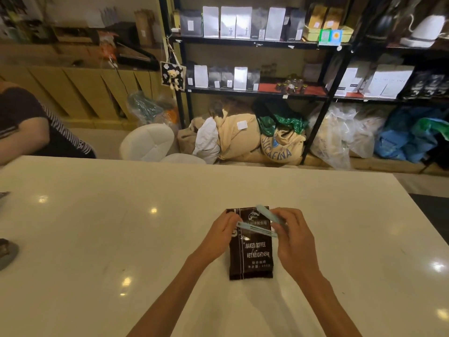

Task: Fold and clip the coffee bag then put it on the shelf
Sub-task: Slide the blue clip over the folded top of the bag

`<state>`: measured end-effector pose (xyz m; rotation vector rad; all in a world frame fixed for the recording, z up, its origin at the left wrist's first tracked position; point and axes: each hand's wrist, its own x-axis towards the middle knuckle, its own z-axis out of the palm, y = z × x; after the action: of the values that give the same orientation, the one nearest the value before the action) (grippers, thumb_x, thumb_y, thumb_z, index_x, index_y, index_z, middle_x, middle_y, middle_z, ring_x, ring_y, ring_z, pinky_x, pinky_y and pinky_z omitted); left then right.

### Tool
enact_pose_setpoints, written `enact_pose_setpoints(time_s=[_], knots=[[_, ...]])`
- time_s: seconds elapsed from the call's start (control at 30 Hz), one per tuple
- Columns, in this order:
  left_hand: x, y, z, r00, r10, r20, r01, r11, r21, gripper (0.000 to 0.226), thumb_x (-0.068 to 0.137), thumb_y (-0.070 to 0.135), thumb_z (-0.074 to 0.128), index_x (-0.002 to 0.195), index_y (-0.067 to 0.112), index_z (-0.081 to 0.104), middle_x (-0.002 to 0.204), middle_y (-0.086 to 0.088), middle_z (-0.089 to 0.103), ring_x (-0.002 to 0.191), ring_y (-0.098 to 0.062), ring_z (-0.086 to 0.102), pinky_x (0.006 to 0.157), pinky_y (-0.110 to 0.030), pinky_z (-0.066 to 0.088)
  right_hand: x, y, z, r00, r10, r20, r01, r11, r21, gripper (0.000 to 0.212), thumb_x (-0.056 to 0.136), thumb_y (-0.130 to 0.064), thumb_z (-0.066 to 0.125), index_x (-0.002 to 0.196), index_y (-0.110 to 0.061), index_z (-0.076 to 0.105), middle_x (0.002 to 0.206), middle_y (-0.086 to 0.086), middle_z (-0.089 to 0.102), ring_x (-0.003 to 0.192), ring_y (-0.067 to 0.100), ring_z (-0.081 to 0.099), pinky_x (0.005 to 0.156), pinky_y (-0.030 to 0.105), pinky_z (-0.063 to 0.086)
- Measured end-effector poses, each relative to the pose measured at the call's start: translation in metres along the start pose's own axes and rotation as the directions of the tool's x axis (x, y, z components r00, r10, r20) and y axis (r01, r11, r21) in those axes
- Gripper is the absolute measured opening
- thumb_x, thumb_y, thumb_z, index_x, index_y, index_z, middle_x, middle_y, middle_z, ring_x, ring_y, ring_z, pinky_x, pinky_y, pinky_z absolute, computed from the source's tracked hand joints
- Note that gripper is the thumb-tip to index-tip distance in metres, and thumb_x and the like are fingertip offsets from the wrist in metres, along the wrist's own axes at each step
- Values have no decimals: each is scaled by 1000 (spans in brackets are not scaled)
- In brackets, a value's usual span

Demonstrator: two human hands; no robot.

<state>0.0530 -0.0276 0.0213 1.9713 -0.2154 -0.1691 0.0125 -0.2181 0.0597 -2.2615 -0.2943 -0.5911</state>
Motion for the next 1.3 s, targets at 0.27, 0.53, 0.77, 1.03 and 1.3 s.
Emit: enact_pose_setpoints(time_s=[0.27,0.53,0.77,1.03,1.3], knots=[[-1,-1,1,995,3,-104,-6,999,-33,32,105,16,31,89,15,58,83,3,53,73,1,50,71,-16,41,-20,21,-22,797,220,563,-390,899,201,18,91,-33,64,95,-50,66,112,-15,63,95,4,64,78,21,53],[-5,0,-8,1000,-2,15,8,925,-381,24,98,4,48,113,22,53,119,-9,56,109,-28,61,84,-40,58,-16,67,-75,865,440,242,-491,842,222,28,86,-4,70,88,-32,73,75,-9,75,57,3,66,54,14,52],[-3,-1,-3,977,-202,-68,123,793,-597,58,89,-6,60,129,26,32,113,-23,65,94,-26,72,74,-40,61,17,75,-63,792,343,505,-428,902,57,13,89,-14,69,93,-26,73,72,-8,72,59,1,63,55,15,48],[-6,-8,-15,942,-277,-191,98,768,-633,42,89,-1,62,118,14,36,98,-7,75,84,-17,75,64,-28,60,41,81,-58,795,298,529,-373,927,40,12,86,-20,72,93,-29,75,71,-13,70,60,2,59,59,11,45],[-4,-10,-11,934,-287,-211,99,778,-620,32,89,0,62,111,14,44,102,-11,73,81,-17,75,62,-27,60,46,79,-60,794,307,526,-383,923,39,22,83,-15,76,87,-37,75,86,-28,73,73,-2,65,66,9,47]])
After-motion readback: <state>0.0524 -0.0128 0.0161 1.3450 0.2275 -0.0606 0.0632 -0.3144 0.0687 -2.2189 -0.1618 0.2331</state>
